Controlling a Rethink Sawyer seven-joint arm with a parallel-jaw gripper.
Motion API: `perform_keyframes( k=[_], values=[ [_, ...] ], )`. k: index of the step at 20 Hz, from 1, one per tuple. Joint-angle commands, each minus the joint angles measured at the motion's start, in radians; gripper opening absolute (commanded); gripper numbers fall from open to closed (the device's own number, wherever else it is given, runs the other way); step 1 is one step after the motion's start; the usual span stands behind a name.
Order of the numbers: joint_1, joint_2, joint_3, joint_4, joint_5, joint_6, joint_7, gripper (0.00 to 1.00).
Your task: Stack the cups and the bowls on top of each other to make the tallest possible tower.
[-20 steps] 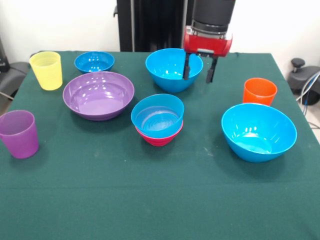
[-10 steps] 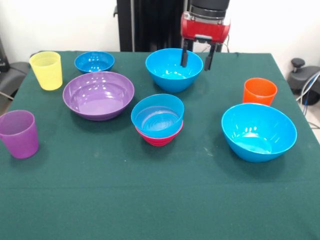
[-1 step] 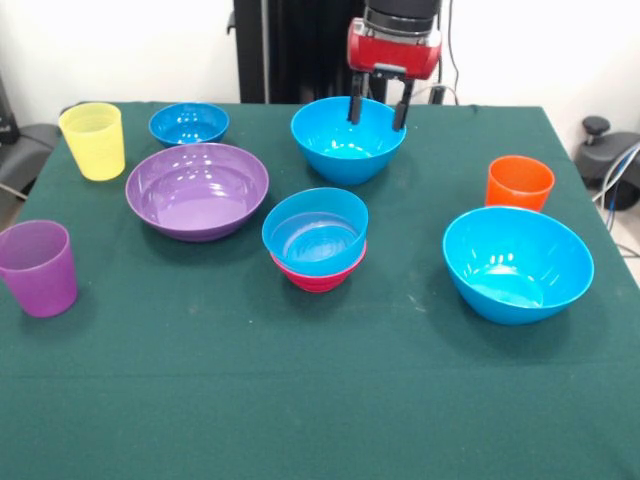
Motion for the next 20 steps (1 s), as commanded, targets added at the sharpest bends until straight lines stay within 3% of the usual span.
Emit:
perform_keyframes(
  k=[1, 20],
  values=[
    [0.036, 0.186, 0.014, 0.01, -0.068, -0.163, 0.128, 1.0],
    [0.036, 0.189, 0.016, 0.01, -0.05, -0.164, 0.106, 1.0]
  ],
)
